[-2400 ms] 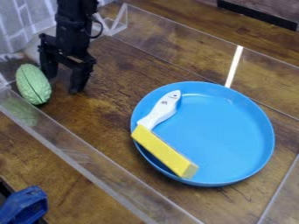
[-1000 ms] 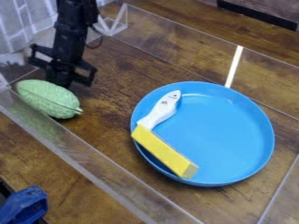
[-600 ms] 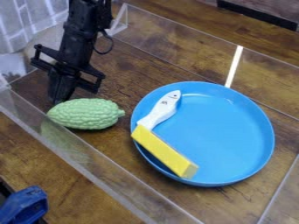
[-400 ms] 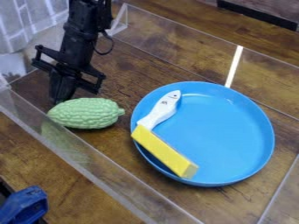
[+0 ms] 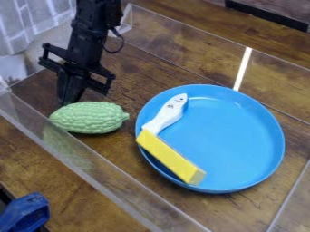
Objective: Put the green object in the blue tray
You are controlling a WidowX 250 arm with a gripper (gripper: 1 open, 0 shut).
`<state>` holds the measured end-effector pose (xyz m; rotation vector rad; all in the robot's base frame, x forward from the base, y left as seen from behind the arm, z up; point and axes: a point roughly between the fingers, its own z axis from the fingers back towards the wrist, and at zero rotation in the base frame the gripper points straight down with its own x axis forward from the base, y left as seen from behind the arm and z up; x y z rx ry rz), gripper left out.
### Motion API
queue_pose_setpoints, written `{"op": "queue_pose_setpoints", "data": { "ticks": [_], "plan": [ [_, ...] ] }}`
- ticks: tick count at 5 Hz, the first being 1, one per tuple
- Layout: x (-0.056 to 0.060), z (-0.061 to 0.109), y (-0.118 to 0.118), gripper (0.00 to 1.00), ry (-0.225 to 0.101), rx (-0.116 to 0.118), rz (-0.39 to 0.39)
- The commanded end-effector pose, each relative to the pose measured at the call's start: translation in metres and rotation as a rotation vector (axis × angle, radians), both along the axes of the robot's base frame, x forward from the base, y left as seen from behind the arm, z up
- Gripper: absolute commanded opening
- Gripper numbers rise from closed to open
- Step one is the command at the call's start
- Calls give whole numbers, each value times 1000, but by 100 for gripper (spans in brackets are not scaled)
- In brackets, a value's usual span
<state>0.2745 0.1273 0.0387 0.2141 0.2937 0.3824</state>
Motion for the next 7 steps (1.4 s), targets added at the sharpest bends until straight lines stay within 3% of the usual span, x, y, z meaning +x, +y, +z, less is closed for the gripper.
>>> {"op": "queue_pose_setpoints", "data": {
  "ticks": [1,2,3,4,7],
  "plan": [
    [16,38,-8,0,-111,26,-30],
    [22,46,-20,0,-135,22,-110],
    [27,40,-29,100,-156,14,-179],
    [23,22,-30,100,-155,0,-162],
    [15,-6,-25,100,-166,-44,-21]
  ]
}}
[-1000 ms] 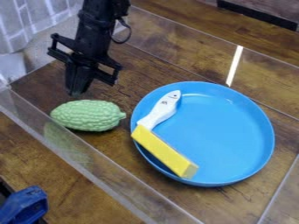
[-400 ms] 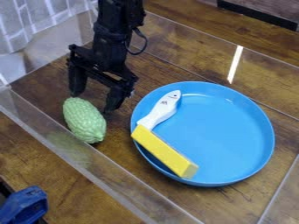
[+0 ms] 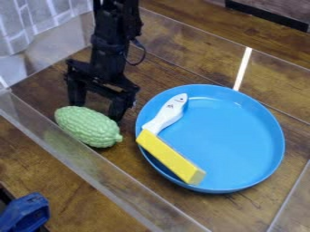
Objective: Put the green object in the blue tray
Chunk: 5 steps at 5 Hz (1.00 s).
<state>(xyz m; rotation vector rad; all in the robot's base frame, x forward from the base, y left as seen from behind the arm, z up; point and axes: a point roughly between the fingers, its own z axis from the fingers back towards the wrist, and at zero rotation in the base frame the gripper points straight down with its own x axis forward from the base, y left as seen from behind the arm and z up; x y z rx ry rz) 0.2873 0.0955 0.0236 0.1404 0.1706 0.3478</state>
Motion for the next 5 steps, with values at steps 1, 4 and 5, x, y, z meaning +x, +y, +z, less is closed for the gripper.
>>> {"op": "queue_pose_setpoints", "data": {
  "ticks": [1,4,5],
  "plan": [
    [-3,5,12,100,-33,-13,44],
    [-8,-1,16,100,-27,-60,153],
    [-8,-2,15,100,-26,-74,196]
  ]
}}
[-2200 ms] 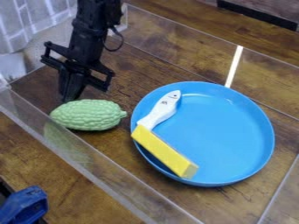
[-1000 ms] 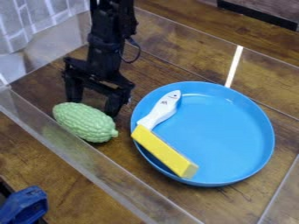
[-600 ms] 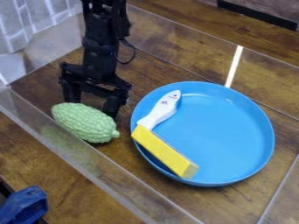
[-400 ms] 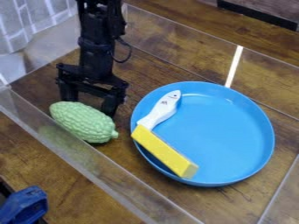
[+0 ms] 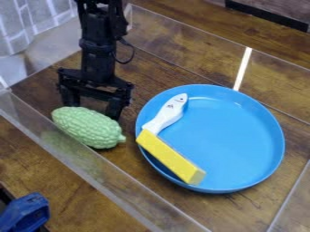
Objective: Put the green object in the blue tray
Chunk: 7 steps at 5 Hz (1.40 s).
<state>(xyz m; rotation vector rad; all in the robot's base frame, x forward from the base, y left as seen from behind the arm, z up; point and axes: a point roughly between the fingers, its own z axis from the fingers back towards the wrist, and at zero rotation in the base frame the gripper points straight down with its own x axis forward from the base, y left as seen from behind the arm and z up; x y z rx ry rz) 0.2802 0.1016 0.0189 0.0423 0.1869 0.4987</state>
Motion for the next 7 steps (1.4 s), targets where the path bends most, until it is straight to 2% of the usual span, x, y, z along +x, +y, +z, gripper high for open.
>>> {"op": "queue_pose_setpoints", "data": {
  "ticks": [1,2,4,5,7],
  "plan": [
    [-13,3,13,100,-13,-3,55],
    [-25,4,18,100,-14,-17,75],
    [-34,5,4,100,-12,-26,145],
    [-35,5,-2,100,-6,-32,99],
    [-38,3,-20,100,6,-58,1]
  ]
}}
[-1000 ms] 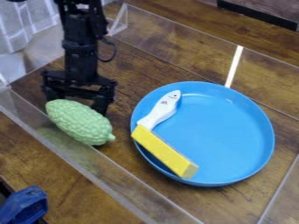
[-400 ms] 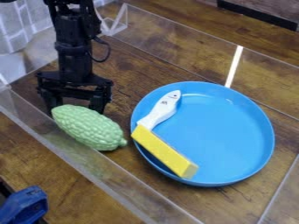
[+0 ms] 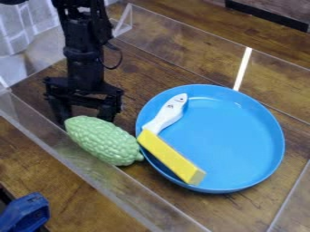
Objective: Put the green object in the blue tray
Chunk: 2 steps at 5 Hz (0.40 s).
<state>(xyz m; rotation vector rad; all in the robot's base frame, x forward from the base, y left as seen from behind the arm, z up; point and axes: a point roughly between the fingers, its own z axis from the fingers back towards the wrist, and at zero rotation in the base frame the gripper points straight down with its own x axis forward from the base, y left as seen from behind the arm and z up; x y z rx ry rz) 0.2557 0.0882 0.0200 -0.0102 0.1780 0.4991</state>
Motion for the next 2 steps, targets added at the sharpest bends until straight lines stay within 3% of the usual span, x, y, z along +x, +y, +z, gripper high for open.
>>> {"op": "queue_pose_setpoints", "data": {
  "ticks": [1,2],
  "plan": [
    [-16,1,-20,100,29,-31,-26],
    [-15,-4,-32,100,31,-46,-48]
  ]
}}
